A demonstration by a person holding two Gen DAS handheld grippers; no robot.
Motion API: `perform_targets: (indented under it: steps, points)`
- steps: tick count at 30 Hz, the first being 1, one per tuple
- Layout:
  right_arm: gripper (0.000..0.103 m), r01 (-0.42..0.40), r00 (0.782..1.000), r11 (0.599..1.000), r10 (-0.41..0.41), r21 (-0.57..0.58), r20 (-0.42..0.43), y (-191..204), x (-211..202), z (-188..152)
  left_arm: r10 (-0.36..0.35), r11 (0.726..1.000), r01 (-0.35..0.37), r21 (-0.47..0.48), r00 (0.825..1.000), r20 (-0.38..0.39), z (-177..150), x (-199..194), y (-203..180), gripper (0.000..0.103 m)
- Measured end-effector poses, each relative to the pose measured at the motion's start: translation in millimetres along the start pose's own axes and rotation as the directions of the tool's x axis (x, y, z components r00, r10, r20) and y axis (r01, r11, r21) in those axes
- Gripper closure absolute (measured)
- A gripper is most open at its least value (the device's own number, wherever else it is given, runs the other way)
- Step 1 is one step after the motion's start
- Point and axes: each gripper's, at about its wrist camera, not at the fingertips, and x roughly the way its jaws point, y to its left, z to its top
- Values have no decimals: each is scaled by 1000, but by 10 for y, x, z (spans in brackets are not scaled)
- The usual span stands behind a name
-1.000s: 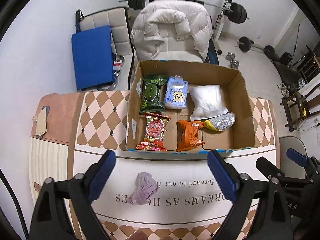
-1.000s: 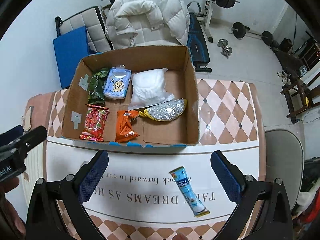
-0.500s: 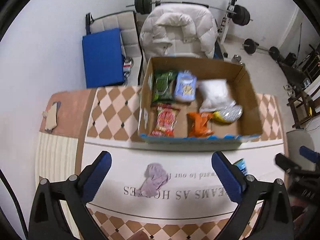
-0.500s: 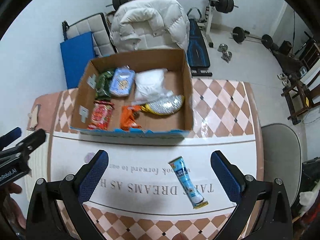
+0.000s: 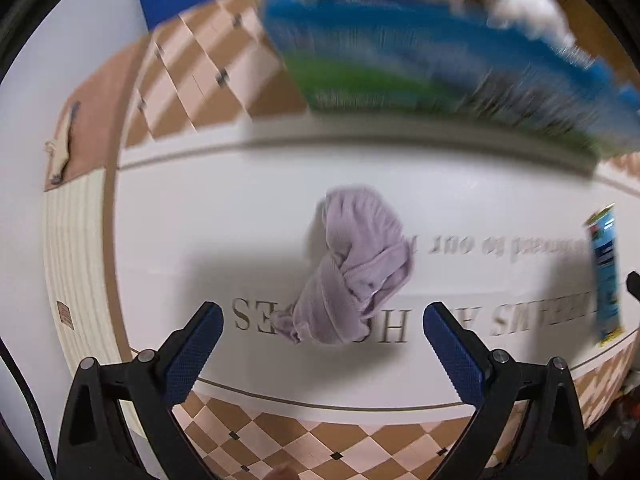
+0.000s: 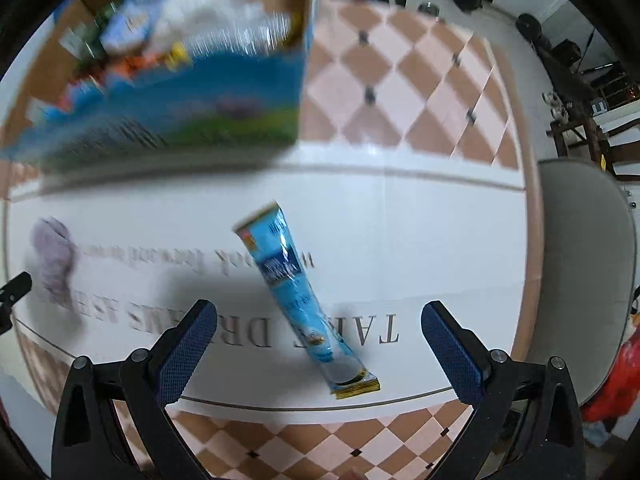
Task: Organize soft objects
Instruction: 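Grasp the lilac towel with the left gripper while the right grasps the blue tube, then drop the towel and blue tube into the box, opening both grippers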
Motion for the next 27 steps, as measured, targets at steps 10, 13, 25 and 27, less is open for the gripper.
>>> perform_targets:
  steps: [10, 13, 25, 27]
  points:
    - [0, -32, 988, 999, 34, 21, -150, -33, 689, -40, -34, 999, 34, 2, 996, -86, 16, 474, -102, 14]
    - [5, -43, 986, 999, 46, 25, -160, -45, 760, -64, -109, 994, 107, -32, 990, -89, -11, 420, -108, 46]
    - [86, -119, 985, 993, 121, 25, -124, 33, 635, -202, -166, 986, 166, -3, 986, 7, -260, -258, -458, 65]
    - [86, -173, 978, 984, 175, 30, -109, 27, 485, -247, -193, 981, 193, 10, 980, 55, -291, -556, -523, 65]
